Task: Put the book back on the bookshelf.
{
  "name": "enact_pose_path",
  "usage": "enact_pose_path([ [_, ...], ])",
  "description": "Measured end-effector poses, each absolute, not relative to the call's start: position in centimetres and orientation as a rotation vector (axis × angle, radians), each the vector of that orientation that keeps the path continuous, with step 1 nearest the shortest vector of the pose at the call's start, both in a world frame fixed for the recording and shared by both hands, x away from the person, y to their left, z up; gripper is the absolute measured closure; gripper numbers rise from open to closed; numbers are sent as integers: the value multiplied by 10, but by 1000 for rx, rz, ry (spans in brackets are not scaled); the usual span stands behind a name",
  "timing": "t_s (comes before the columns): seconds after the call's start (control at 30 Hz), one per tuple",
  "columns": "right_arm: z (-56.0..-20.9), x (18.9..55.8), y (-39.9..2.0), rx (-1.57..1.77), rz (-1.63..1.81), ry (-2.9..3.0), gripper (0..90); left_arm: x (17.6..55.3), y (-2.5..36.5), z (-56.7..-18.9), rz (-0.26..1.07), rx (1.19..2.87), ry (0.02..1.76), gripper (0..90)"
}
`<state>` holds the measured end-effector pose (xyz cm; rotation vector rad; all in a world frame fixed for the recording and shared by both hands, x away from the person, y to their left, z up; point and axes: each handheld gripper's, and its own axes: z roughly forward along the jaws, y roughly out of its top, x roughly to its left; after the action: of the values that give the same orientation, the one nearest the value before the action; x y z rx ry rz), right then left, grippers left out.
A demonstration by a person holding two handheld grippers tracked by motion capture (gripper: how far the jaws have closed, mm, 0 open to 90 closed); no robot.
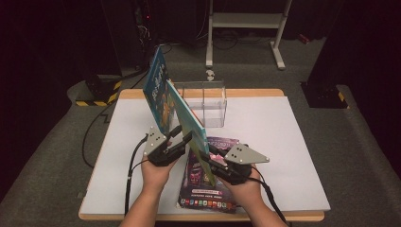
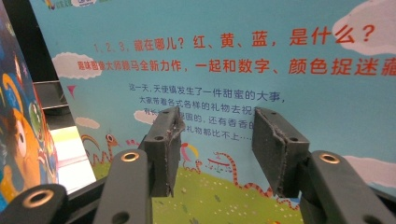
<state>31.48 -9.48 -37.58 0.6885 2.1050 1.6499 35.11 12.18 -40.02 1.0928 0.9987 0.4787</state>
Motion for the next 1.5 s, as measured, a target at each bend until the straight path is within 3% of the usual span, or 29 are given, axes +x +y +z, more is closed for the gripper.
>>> enact_pose_path([
  [0.63, -391, 300, -61, 541, 1692, 2212, 533, 343, 151, -407, 486, 1086, 1013, 522],
  [1.17, -394, 300, -45, 529, 1728, 2222, 464, 346, 160, -404, 502, 1104, 1016, 533],
  [1.37, -398, 297, -35, 518, 1707, 2212, 374, 345, 161, -403, 505, 1130, 1001, 523],
  [1.5, -403, 293, -31, 517, 1700, 2210, 375, 342, 166, -405, 500, 1127, 1003, 509],
])
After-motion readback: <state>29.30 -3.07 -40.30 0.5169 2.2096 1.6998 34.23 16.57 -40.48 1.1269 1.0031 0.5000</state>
